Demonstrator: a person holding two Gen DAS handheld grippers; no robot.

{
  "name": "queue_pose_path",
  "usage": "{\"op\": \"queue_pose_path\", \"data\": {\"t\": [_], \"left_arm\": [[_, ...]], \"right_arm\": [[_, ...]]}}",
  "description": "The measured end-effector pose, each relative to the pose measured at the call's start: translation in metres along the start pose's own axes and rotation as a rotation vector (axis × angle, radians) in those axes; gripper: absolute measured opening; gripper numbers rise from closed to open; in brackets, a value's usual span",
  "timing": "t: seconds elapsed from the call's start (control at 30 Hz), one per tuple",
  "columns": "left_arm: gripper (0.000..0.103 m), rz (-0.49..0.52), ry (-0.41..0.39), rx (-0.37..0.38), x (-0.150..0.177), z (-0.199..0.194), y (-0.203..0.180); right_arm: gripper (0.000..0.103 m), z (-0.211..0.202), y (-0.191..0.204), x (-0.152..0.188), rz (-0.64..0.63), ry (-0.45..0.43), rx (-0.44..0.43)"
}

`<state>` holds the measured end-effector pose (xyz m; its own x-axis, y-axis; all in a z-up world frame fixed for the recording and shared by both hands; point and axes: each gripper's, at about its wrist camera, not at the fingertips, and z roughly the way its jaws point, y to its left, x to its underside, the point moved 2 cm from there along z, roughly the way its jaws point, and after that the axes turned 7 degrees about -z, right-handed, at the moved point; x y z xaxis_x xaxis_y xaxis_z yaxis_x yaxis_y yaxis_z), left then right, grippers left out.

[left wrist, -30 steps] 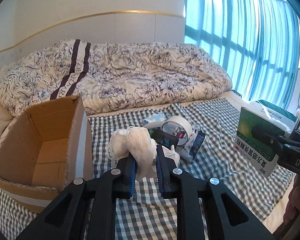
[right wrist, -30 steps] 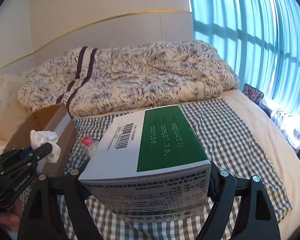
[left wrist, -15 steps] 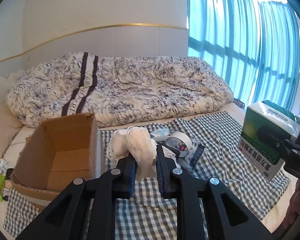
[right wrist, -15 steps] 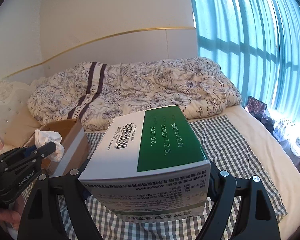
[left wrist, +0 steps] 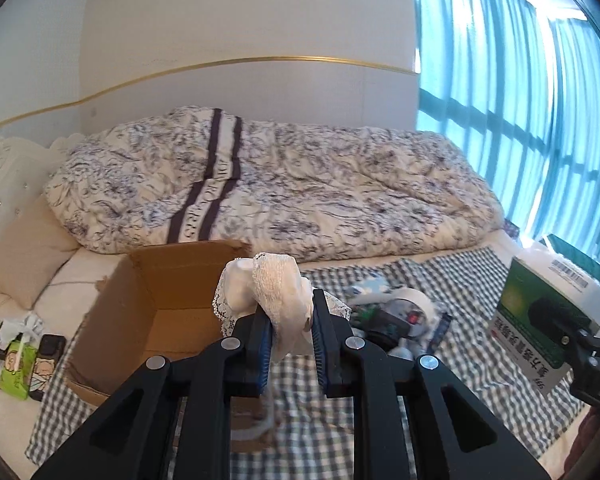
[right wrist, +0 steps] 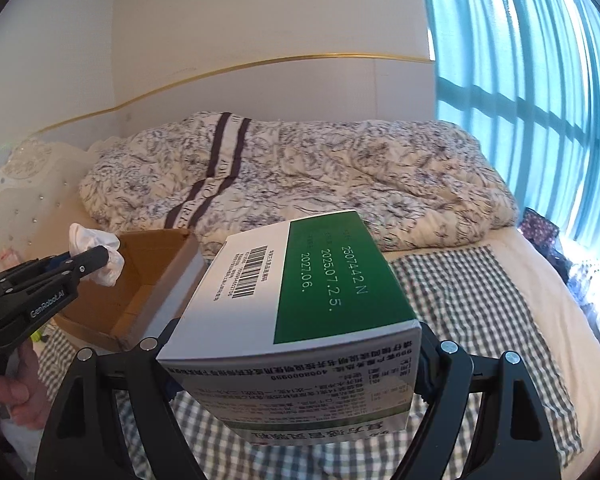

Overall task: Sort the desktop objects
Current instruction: 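Lift the tissue and the green-white box and carry both toward the cardboard box, then drop the tissue into the cardboard box with the left gripper while the right gripper drops the box in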

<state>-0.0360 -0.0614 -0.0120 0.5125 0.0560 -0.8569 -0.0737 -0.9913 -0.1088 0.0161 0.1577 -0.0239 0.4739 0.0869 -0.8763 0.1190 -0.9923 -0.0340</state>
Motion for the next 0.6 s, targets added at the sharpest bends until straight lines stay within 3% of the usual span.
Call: {"op": "queue_pose_path", "data": {"t": [0.23, 0.6], "left_arm": [[0.018, 0.005, -0.025, -0.090, -0.009, 0.004, 0.034], [0.018, -0.008, 0.021, -0.139, -0.016, 0.019, 0.085]], "right_arm": [[0.082, 0.015, 0.026, -0.018, -0.015, -0.023, -0.050], [0.082, 0.042, 0.079, -0.036, -0.061, -0.030, -0.168]]}}
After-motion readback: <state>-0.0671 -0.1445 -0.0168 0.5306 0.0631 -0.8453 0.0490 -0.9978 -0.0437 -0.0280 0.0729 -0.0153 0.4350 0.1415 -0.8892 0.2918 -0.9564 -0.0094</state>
